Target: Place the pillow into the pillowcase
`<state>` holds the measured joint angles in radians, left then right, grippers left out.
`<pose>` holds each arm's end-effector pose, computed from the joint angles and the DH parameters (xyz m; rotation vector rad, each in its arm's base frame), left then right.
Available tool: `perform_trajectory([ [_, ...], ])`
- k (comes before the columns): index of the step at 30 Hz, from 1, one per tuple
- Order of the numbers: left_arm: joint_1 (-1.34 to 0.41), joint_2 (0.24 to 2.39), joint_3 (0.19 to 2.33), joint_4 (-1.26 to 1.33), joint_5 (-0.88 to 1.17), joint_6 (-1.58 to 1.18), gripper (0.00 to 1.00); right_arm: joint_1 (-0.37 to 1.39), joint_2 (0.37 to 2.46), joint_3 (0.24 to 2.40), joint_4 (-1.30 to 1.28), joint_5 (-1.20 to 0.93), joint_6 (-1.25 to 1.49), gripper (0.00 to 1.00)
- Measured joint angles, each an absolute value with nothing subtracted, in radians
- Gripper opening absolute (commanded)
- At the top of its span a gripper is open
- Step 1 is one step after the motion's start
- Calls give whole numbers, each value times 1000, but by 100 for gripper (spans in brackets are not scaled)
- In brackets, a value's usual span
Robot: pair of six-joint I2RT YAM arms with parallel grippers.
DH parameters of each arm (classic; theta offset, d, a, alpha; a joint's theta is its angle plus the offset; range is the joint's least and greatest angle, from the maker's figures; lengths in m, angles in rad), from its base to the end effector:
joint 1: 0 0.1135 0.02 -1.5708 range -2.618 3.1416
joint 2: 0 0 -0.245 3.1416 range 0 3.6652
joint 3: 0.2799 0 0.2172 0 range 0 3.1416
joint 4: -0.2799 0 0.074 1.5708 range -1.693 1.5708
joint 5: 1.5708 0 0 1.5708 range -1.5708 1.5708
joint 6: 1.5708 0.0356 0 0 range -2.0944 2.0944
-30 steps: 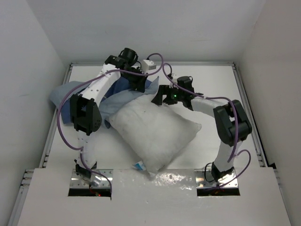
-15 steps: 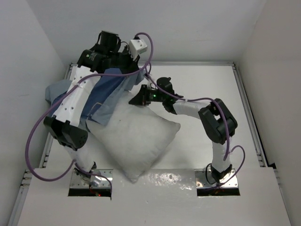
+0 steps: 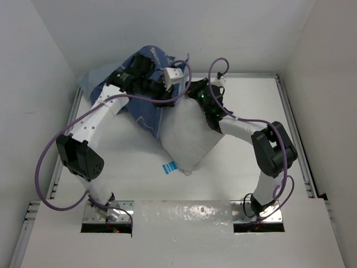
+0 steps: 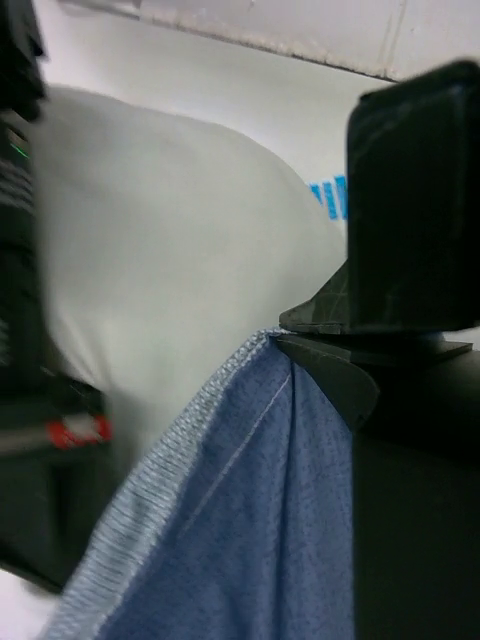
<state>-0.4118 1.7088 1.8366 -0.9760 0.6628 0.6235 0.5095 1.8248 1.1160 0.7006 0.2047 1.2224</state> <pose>0.2850 -0.1484 0.3657 1.3830 1.8308 -0.6877 0.3422 0.1829 0.2594 0.7561 1.5339 1.1721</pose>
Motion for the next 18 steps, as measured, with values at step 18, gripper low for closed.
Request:
perform_trajectory([
  [18, -504, 1776, 1995, -1036, 872, 694, 0, 545, 1711, 1074, 619, 363, 1027, 0],
])
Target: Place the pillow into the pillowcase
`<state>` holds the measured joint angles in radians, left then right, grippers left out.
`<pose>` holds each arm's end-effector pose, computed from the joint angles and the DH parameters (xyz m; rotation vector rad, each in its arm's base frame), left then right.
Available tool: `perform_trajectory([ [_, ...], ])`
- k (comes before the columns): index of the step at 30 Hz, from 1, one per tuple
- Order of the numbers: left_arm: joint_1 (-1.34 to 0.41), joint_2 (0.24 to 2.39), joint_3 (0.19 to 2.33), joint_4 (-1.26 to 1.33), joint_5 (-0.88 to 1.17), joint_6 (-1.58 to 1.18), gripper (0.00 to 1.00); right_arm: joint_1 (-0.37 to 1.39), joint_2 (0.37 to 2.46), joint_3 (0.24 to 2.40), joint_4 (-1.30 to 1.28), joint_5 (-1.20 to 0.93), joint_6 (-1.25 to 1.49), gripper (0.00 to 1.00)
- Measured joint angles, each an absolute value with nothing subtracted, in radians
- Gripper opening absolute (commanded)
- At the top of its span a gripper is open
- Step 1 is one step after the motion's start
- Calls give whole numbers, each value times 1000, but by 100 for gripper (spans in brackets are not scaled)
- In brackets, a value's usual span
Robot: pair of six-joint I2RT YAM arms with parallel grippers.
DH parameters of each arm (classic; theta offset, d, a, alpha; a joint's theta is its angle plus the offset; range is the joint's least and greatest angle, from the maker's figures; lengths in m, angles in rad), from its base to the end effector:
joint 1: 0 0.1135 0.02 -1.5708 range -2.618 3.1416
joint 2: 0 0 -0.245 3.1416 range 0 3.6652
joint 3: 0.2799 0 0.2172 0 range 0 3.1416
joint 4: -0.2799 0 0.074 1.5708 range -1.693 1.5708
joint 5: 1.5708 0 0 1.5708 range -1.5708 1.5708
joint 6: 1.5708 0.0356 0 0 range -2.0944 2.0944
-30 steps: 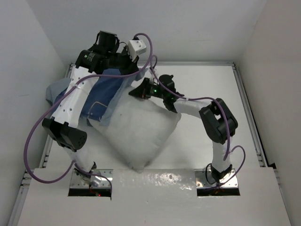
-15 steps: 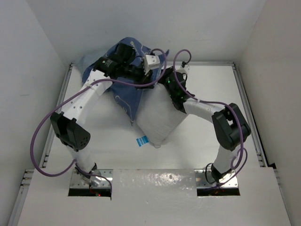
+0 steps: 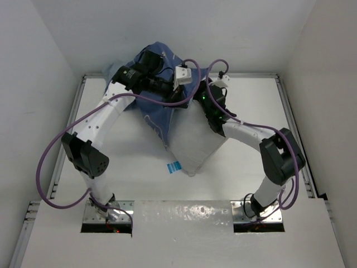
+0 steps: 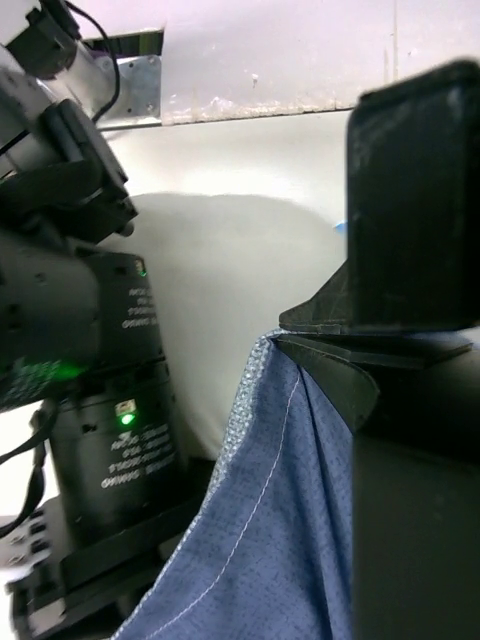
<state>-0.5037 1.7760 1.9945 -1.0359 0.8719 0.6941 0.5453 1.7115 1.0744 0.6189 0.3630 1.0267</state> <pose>0.2732 -0.1817 0.3865 1.5489 1.5621 -0.9219 0.3187 0.1786 0.2782 0.6787 1.5238 0.9277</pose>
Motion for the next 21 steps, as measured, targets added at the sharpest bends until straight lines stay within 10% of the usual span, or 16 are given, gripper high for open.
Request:
perform_trajectory([
  [6, -556, 1775, 2030, -1087, 880, 785, 6, 528, 1671, 1102, 610, 400, 903, 0],
  [10, -596, 1773, 2031, -1127, 900, 810, 99, 528, 1656, 1153, 600, 392, 743, 0],
  [14, -489, 1768, 2072, -1150, 999, 750, 100, 535, 1648, 1197, 564, 278, 521, 0],
  [21, 226, 1729, 2087, -957, 1171, 551, 100, 708, 1660, 1211, 398, 123, 230, 0],
])
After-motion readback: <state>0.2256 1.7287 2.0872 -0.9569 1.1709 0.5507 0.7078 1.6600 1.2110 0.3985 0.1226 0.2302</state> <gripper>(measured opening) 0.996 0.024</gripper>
